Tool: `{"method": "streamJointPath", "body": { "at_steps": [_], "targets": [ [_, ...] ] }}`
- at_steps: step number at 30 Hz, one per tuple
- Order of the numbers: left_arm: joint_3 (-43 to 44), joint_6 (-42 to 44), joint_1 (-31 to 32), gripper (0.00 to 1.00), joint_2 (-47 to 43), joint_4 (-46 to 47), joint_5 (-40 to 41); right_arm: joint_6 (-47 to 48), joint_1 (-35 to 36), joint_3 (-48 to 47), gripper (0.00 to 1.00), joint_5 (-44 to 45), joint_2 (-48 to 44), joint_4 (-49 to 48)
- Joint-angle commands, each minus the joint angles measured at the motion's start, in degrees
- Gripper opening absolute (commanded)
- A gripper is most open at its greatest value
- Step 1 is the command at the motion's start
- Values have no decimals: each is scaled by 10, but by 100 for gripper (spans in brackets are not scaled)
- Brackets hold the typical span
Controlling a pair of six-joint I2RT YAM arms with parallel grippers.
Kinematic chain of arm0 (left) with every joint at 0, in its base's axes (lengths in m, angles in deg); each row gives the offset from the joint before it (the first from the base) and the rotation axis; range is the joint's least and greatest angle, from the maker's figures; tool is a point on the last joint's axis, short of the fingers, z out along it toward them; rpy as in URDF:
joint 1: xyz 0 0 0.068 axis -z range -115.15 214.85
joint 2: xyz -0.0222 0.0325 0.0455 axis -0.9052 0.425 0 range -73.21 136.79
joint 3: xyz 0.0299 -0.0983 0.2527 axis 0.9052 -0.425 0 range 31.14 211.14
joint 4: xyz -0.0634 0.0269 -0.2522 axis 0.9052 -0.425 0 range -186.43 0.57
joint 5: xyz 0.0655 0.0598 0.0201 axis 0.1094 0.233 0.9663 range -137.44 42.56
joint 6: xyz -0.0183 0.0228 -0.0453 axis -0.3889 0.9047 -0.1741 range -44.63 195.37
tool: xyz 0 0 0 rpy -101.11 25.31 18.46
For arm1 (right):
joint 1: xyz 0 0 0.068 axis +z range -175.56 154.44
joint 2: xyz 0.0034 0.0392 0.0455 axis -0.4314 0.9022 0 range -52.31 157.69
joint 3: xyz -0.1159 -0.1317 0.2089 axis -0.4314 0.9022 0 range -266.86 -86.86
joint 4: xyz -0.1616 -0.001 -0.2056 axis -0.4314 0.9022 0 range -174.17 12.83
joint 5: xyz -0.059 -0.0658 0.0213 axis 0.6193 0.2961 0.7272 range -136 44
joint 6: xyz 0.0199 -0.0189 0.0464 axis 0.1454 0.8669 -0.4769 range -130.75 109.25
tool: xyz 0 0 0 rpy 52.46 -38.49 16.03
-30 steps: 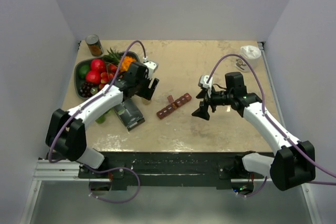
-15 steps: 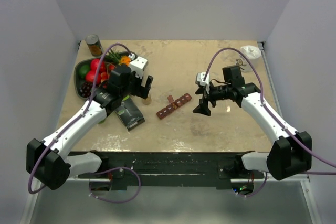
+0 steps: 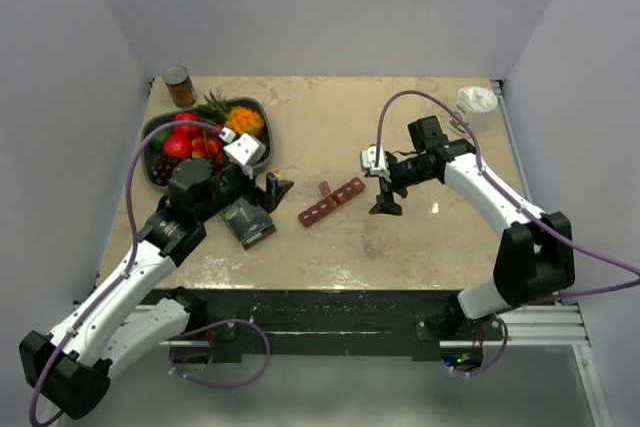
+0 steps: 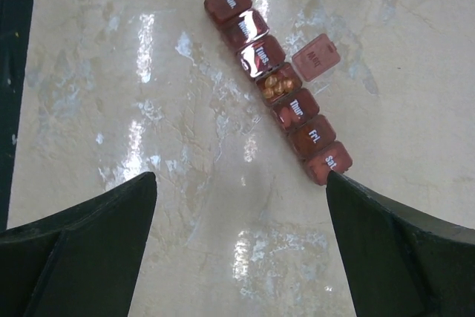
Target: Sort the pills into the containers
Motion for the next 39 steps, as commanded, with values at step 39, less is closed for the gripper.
{"method": "streamJointPath", "body": {
  "at_steps": [39],
  "targets": [
    [-158,165,-2,89,-42,115,-228,193,93,-151,60,195,303,-15]
  ]
}}
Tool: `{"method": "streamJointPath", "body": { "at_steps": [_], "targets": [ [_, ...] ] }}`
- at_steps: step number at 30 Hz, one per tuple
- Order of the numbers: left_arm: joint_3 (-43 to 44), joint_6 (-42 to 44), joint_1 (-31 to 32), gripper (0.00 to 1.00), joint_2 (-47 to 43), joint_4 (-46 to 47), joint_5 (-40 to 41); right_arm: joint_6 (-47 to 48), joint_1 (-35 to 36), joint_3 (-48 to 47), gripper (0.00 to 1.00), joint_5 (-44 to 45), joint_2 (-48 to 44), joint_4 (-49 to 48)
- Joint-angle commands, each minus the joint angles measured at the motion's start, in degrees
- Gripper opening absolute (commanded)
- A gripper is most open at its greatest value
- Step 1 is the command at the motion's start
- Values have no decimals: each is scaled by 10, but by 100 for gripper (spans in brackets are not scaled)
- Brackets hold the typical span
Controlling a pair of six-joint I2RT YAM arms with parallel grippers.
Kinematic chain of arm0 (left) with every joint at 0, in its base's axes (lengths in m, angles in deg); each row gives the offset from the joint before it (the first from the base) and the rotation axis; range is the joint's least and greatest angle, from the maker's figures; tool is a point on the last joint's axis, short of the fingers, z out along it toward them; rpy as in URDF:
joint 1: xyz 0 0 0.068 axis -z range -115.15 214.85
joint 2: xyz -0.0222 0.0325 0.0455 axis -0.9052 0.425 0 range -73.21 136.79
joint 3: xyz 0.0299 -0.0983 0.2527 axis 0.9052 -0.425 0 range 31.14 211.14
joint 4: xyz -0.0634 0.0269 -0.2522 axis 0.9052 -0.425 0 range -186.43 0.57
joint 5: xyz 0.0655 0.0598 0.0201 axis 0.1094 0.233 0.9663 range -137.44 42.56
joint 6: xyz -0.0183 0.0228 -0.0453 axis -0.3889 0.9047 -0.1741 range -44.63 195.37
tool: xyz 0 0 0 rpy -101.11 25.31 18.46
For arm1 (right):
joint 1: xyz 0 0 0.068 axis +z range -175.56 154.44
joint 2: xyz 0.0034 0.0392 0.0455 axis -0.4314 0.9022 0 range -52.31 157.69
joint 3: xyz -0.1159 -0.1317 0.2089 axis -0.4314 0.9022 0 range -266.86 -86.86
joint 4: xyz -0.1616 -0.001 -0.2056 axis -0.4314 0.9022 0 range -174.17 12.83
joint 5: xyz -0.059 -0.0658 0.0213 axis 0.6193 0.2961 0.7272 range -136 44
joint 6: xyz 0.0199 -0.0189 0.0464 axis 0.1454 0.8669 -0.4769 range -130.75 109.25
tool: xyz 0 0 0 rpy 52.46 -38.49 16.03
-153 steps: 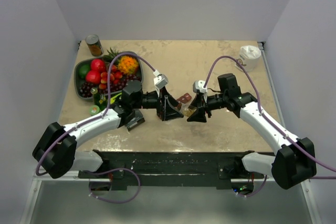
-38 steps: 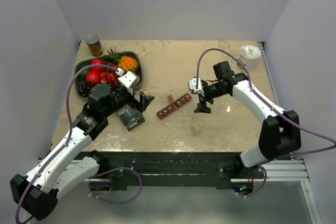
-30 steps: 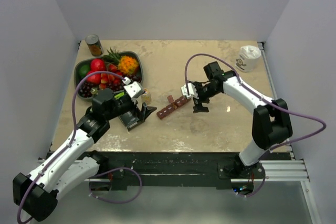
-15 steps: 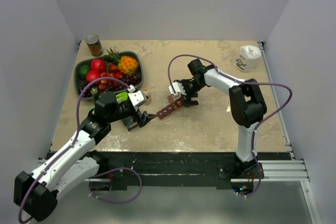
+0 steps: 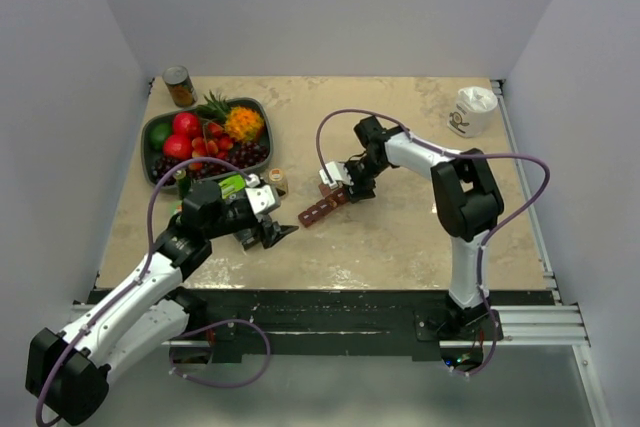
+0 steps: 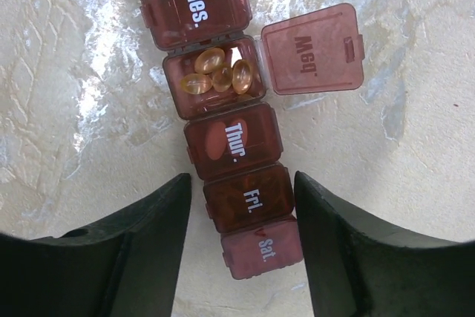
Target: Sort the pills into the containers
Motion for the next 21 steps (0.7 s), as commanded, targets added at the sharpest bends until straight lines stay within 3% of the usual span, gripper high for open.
{"method": "streamJointPath", "body": {
  "at_steps": [1,4,8,10,11,14,18,21],
  "targets": [
    [1,-13,-2,89,1,53,8,-5,2,34,56,16,-23,-15],
    [27,-70,-3,89,36,40,53,-20,2,69,48,12,-47,-33],
    [64,-225,-4,86,95,34,139,-49,1,134,41,4,-87,-74],
    [68,-282,-5,77,140,44,139,-63,3,152,36,4,-112,-91],
    [64,-335,-5,65,156,78,115,-68,4,170,35,6,-120,-98],
    [33,-411,-5,48,207,167,85,-89,7,187,33,3,-146,-106],
    [38,-438,10,39,242,210,88,-99,7,206,31,-1,-173,-106],
    [59,-452,17,26,278,221,92,-103,8,224,31,-3,-196,-114]
  ]
}}
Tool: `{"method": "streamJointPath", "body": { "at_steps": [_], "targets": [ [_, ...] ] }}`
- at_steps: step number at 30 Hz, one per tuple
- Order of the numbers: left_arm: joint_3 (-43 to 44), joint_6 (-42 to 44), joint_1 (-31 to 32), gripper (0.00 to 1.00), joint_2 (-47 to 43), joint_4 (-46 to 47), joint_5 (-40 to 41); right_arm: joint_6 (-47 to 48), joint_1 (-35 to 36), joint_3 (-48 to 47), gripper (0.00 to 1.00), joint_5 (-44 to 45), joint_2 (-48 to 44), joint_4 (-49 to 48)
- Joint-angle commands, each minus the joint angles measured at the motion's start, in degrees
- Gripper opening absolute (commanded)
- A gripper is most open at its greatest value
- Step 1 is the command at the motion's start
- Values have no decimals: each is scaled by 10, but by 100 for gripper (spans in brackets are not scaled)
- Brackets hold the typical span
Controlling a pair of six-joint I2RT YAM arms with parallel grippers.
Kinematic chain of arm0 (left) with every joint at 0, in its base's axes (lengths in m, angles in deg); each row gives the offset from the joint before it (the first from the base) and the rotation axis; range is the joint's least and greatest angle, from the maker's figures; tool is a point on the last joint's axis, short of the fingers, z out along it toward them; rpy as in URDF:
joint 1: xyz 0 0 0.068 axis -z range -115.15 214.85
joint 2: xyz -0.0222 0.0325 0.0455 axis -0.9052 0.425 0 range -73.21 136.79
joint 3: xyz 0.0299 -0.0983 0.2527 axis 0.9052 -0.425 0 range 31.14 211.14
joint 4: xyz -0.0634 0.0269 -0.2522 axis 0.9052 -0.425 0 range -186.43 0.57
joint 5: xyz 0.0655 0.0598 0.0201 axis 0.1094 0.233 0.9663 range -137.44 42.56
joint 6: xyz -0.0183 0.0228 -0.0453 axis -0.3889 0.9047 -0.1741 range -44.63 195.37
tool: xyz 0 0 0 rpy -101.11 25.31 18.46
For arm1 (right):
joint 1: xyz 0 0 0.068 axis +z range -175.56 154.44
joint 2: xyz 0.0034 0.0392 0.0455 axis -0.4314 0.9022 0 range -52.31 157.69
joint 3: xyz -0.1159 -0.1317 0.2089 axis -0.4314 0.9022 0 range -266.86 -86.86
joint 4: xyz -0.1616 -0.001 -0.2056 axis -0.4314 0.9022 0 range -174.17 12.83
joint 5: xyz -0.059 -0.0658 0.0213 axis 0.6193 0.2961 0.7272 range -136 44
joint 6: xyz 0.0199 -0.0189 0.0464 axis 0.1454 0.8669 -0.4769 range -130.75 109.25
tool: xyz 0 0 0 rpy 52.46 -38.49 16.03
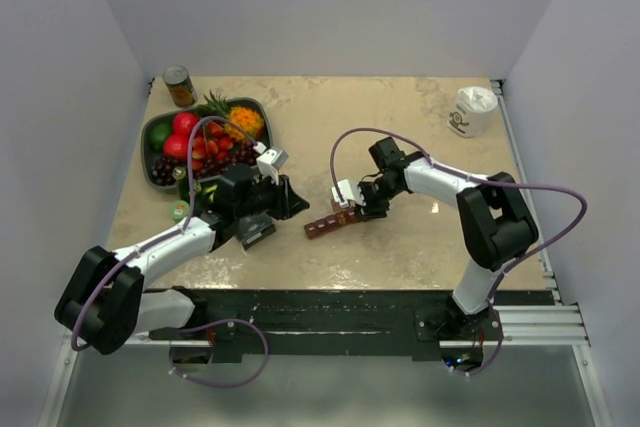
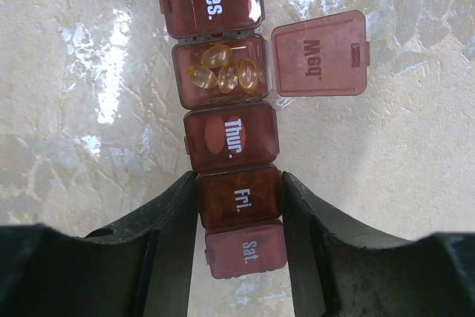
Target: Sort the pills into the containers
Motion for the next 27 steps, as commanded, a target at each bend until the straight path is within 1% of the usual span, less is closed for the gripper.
{"method": "streamJointPath", "body": {
  "at_steps": [1,2,4,8,12,19,22,27],
  "targets": [
    [36,-68,14,23,43,86,-6,-19,5,23,31,-11,-46,-28],
    [42,-79,14,19,55,90,-10,-21,5,33,31,-11,-53,-32],
    [61,-84,19,16,94,91,-7,-26,7,42,31,-10,-60,-42],
    [98,-79,32,10,149,77,35,-30,9,57,31,-6,-63,-53],
    [154,-48,50,8,199,39,81,-31,11,62,30,-6,-65,-58],
    [222,10,71,6,263,-39,126,-34,13,64,30,-10,-65,-64],
    [233,16,72,6,285,-42,127,-35,12,64,29,-9,-62,-64],
    [248,18,73,6,304,-44,107,-35,13,65,29,-8,-61,-64]
  ]
}}
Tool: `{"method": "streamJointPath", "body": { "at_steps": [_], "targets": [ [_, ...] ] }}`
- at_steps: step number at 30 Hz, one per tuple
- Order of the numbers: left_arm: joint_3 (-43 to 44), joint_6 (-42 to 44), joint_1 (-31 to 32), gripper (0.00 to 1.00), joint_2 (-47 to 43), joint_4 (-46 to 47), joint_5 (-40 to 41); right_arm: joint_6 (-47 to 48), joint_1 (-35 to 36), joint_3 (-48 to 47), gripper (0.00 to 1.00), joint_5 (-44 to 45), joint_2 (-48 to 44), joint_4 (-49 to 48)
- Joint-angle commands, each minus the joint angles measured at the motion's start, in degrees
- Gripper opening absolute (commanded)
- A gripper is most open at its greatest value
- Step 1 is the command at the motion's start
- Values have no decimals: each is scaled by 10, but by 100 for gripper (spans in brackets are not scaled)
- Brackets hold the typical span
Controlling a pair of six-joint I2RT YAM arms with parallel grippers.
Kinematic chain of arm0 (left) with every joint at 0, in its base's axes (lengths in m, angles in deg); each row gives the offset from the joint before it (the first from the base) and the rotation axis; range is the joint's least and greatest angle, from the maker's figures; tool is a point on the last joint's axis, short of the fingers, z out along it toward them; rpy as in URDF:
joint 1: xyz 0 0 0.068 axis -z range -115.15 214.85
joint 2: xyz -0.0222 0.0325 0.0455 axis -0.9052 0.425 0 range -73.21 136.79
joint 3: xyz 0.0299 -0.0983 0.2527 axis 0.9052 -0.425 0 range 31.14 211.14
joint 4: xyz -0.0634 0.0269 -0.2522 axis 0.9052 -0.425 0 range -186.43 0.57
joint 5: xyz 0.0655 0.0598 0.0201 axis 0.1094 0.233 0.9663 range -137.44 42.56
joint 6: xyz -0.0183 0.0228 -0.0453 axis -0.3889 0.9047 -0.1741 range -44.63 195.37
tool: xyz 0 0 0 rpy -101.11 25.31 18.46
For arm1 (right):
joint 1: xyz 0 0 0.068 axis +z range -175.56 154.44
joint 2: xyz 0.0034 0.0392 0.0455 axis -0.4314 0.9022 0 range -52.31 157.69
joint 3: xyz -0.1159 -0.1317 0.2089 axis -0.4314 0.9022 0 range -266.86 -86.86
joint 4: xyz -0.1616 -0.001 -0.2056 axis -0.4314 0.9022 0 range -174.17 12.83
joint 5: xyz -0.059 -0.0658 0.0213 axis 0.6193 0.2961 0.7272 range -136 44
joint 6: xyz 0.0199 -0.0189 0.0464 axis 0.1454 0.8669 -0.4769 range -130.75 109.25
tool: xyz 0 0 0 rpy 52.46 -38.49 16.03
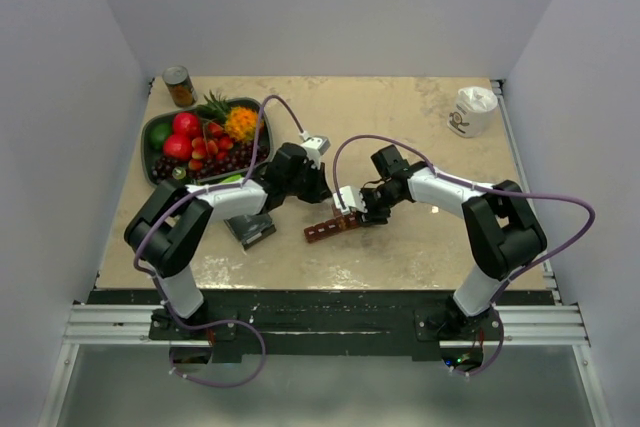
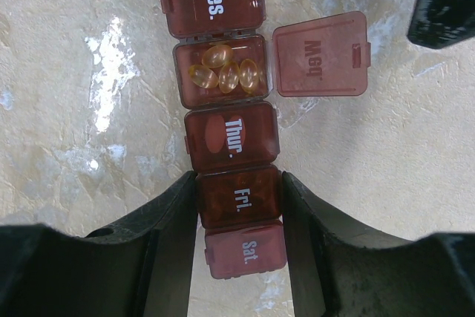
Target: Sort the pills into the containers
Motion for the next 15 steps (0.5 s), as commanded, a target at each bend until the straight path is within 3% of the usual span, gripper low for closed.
{"method": "streamJointPath", "body": {
  "at_steps": [1,15],
  "targets": [
    [28,17,4,6,7,0,-4,-5,2,2,29,-9,-16,-14],
    [-2,7,16,4,-7,19,-103,-20,3,-4,28,-2,-3,-16]
  ]
}}
